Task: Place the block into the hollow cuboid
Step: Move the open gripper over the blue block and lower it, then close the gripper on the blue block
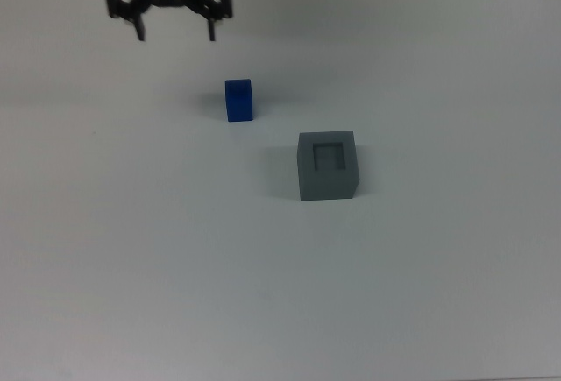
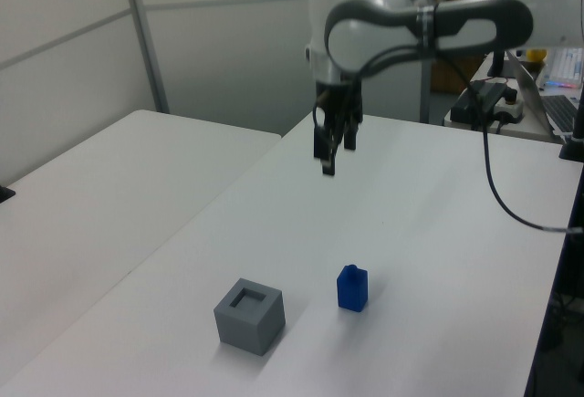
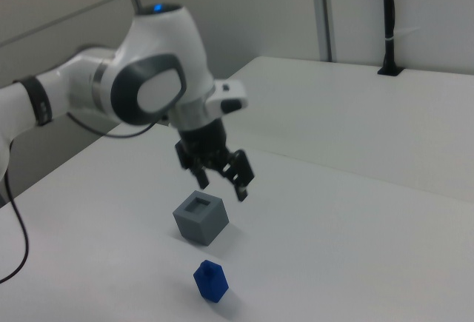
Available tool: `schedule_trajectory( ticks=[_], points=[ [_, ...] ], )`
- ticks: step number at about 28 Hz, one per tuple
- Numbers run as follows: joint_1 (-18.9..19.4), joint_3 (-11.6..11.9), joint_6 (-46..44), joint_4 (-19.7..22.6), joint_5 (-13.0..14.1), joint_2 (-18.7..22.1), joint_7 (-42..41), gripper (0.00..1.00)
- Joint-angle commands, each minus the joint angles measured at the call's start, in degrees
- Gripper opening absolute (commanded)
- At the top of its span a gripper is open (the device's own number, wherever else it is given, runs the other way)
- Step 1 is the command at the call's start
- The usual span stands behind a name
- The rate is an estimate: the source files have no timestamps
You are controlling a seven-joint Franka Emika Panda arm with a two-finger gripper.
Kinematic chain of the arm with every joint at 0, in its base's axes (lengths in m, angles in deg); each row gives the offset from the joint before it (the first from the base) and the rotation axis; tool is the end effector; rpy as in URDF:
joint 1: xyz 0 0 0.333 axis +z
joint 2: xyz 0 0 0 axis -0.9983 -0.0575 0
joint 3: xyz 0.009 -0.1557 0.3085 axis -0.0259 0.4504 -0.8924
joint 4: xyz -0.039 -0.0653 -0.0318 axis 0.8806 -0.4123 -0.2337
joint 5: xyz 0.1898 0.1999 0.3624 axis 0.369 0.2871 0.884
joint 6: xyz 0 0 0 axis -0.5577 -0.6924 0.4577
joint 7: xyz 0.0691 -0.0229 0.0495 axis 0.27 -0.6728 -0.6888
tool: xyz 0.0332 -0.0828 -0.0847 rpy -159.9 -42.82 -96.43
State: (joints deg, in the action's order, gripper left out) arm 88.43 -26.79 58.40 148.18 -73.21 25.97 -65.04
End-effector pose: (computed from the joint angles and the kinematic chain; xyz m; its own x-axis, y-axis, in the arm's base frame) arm 0.6359 -0.0319 0.5542 0.9974 0.0560 0.0452 0.0546 -0.9981 0.0301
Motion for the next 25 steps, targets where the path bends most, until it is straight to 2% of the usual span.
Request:
schedule_trajectory(
  ticks=[1, 6, 10, 14, 17, 18, 19, 21, 25],
  points=[
    [2.8, -0.4, 8.4, 10.3, -0.2, 2.3, -1.0, 1.00],
    [4.3, -1.8, 11.1, 12.6, -0.2, -0.5, -2.5, 1.00],
    [4.3, -2.8, 11.2, 12.6, -0.6, -2.7, -2.9, 1.00],
    [4.3, -2.9, 10.8, 12.9, -0.9, -4.9, -2.9, 1.00],
    [4.3, -2.9, 10.7, 13.2, -3.0, -6.4, -2.9, 1.00],
    [4.3, -2.9, 10.6, 13.2, -5.1, -7.5, -2.8, 1.00],
    [4.3, -2.9, 10.5, 13.2, -6.0, -8.0, -2.7, 1.00],
    [4.3, -2.9, 10.4, 13.2, -6.7, -8.9, -2.4, 1.00],
    [4.4, -2.9, 10.0, 13.5, -7.0, -10.0, -2.6, 0.93]
  ],
)
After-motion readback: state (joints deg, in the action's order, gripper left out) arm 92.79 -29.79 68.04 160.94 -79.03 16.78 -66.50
